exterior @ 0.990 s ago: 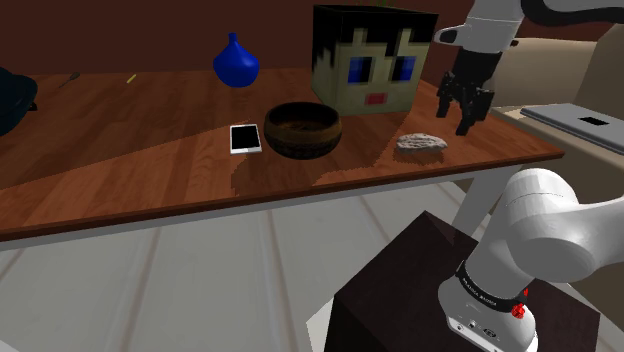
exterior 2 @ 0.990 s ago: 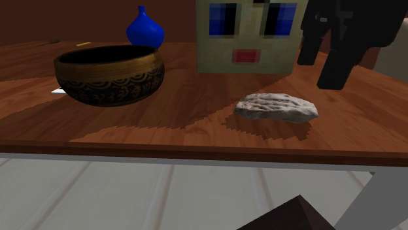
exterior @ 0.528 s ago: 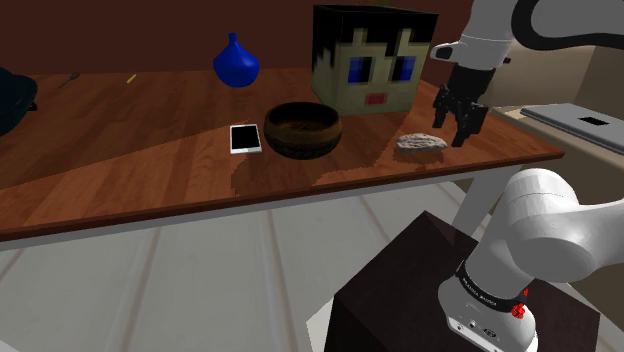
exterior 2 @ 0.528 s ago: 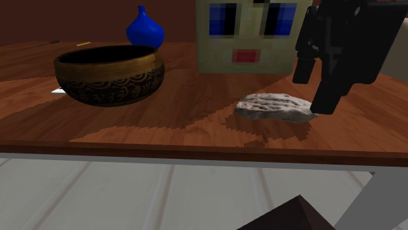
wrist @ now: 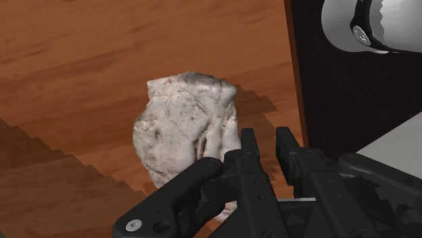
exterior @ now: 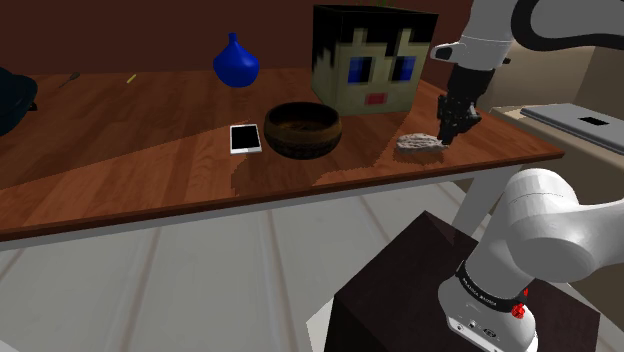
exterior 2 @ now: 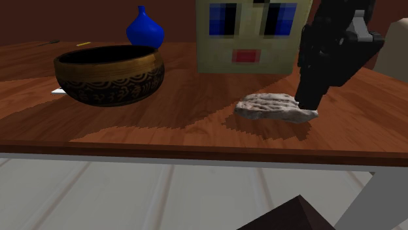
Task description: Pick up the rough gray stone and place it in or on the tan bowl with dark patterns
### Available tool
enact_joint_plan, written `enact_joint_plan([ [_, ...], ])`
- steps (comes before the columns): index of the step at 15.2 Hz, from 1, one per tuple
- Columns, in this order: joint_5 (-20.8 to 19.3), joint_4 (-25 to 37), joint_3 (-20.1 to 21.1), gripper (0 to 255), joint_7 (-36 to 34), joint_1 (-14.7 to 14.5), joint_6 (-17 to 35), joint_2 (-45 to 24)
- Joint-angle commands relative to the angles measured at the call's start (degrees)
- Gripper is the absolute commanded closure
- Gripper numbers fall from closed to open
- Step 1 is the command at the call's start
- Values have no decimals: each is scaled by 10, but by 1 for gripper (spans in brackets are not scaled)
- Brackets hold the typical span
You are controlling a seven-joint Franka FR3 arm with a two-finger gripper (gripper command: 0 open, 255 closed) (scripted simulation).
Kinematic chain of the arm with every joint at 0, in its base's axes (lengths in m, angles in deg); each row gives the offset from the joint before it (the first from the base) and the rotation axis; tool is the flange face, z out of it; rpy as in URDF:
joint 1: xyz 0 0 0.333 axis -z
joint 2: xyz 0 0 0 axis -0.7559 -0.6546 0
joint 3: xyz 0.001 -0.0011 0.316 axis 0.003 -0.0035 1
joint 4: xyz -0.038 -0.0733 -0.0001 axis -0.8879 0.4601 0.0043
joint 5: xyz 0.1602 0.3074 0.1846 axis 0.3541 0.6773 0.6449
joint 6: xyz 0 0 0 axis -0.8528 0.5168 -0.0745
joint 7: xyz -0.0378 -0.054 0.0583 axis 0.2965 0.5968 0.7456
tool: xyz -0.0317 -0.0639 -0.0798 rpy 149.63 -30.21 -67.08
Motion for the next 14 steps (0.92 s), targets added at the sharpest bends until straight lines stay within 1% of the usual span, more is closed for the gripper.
enact_joint_plan([
  [1,0,0,0,255,0,0,0,0],
  [7,0,0,0,255,0,0,0,0],
  [8,0,0,0,0,0,0,0,0],
  [14,16,81,19,0,-56,-43,57,-185],
])
